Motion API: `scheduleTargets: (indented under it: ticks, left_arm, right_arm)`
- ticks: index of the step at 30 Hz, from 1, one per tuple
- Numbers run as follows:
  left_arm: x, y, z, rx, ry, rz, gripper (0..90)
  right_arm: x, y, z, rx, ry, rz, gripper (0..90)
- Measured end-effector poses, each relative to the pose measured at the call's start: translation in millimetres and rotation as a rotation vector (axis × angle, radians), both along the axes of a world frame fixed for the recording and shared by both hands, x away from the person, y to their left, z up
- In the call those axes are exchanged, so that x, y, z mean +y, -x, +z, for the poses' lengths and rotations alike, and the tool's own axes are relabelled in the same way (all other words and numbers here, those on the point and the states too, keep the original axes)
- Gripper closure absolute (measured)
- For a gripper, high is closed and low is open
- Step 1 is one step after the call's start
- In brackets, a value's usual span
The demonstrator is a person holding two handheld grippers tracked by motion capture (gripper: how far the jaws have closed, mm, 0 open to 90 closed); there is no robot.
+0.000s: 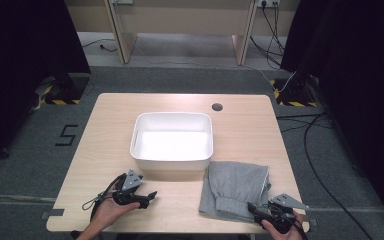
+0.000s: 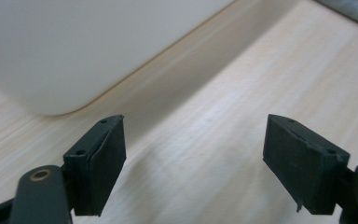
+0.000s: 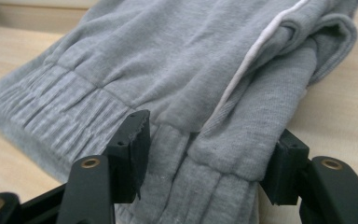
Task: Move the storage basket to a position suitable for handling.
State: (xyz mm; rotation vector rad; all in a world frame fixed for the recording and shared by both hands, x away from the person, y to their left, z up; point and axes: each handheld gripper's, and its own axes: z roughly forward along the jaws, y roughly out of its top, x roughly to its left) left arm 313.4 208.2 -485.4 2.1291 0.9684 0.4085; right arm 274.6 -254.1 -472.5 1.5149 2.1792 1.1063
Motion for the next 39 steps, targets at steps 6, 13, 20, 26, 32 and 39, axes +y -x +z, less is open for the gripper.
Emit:
scheduleTargets:
  ticks: [6,13,20,26,32,39]
  left_arm:
    - [-13.6,5.5,-0.8,0.005,-0.012,-0.051,21.3]
    - [-21.8,11.3,-0.3,0.009,-0.005,-0.083,21.4]
    - [-30.7,16.8,-0.8,0.014,-0.007,-0.119,21.0]
    - [-35.5,17.0,-0.4,0.027,0.003,-0.127,20.8]
    - [-36.1,17.3,4.9,0.02,0.021,-0.122,20.6]
    - [-38.6,14.3,10.0,0.014,0.062,-0.097,19.8]
  right_arm:
    - [0.7,15.8,1.9,0.001,0.012,-0.008,42.5]
    - [1.1,22.6,4.7,-0.003,0.054,0.01,43.0]
    - [-3.8,23.1,5.9,0.008,0.002,0.002,34.6]
    - [-14.9,20.0,17.3,-0.025,0.019,-0.006,26.4]
    - [-22.2,6.0,33.4,-0.067,0.075,-0.01,24.6]
    - [-31.8,-29.3,45.3,-0.127,0.081,0.01,23.4]
